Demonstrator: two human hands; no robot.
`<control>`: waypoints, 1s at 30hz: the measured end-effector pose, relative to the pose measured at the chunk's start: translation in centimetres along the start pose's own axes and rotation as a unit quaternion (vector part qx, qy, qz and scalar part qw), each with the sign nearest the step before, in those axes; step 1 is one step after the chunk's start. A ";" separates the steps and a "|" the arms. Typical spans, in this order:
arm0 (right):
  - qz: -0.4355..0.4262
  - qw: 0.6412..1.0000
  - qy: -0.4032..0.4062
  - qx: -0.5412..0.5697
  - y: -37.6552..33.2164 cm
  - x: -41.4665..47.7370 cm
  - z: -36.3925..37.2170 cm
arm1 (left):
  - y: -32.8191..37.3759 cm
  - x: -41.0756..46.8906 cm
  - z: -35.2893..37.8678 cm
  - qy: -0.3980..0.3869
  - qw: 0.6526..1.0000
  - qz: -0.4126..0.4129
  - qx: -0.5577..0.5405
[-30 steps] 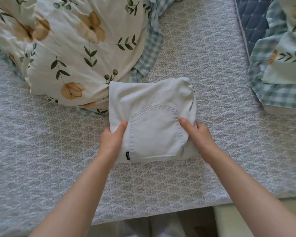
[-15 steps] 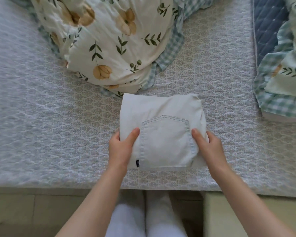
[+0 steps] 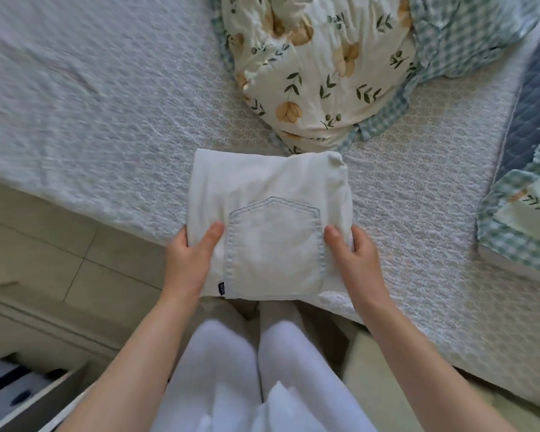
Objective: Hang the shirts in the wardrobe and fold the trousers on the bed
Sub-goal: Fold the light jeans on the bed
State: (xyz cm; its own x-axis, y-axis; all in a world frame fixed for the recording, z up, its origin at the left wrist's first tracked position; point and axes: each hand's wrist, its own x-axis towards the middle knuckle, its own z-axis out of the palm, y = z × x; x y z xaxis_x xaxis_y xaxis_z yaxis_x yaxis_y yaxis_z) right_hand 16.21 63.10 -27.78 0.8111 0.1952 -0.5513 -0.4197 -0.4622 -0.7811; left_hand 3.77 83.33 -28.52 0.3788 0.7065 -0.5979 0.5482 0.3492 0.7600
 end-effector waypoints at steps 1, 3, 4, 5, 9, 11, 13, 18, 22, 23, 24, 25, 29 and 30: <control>-0.007 1.000 -0.012 -0.008 -0.7 -0.7 1.0 | 0.1 -0.5 -1.6 0.016 1.000 0.000 -0.012; -0.029 0.998 -0.038 -0.039 -2.2 -2.1 3.0 | 0.2 -1.3 -4.7 0.045 0.998 -0.001 -0.037; -0.038 0.996 -0.052 -0.055 -2.9 -2.8 4.0 | 0.2 -1.8 -6.2 0.057 0.997 0.000 -0.051; -0.050 0.994 -0.063 -0.068 -3.7 -3.6 5.1 | 0.2 -2.3 -7.7 0.070 0.995 0.001 -0.065; -0.085 0.985 -0.096 -0.115 -6.4 -6.5 9.7 | 0.1 -4.1 -13.8 0.124 0.987 0.009 -0.105; -0.094 0.979 -0.123 -0.132 -7.4 -7.9 12.4 | -0.2 -4.8 -16.8 0.149 0.980 0.008 -0.129; -0.106 0.972 -0.147 -0.146 -8.3 -9.3 15.1 | -0.7 -5.5 -19.9 0.175 0.974 0.007 -0.147; -0.137 0.952 -0.198 -0.191 -10.3 -13.1 22.2 | -1.7 -7.0 -27.2 0.231 0.956 0.011 -0.180; -0.145 0.937 -0.232 -0.216 -11.3 -15.2 27.2 | -2.9 -7.6 -31.8 0.285 0.938 0.003 -0.199; -0.152 0.932 -0.245 -0.222 -11.8 -15.7 28.3 | -3.1 -7.8 -32.7 0.301 0.932 0.001 -0.202; -0.156 0.927 -0.256 -0.225 -12.1 -15.9 29.4 | -3.2 -7.9 -33.5 0.314 0.927 -0.002 -0.206; -0.160 0.923 -0.263 -0.230 -12.5 -16.1 30.2 | -3.3 -7.8 -34.0 0.321 0.924 -0.005 -0.209; -0.170 0.896 -0.302 -0.276 -14.4 -16.8 34.1 | -3.8 -7.9 -36.3 0.362 0.904 -0.030 -0.224; -0.172 0.890 -0.316 -0.279 -14.9 -16.7 35.3 | -3.7 -7.7 -36.8 0.376 0.897 -0.034 -0.231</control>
State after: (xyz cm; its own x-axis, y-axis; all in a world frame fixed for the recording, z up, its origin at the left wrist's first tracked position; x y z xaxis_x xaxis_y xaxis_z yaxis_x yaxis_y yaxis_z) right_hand -5.48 97.26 -17.24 0.3864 0.7750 -0.5001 0.2208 -0.6041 -0.7657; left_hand -28.67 99.24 -17.34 -0.3493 0.8282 -0.4382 0.1179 0.5028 0.8563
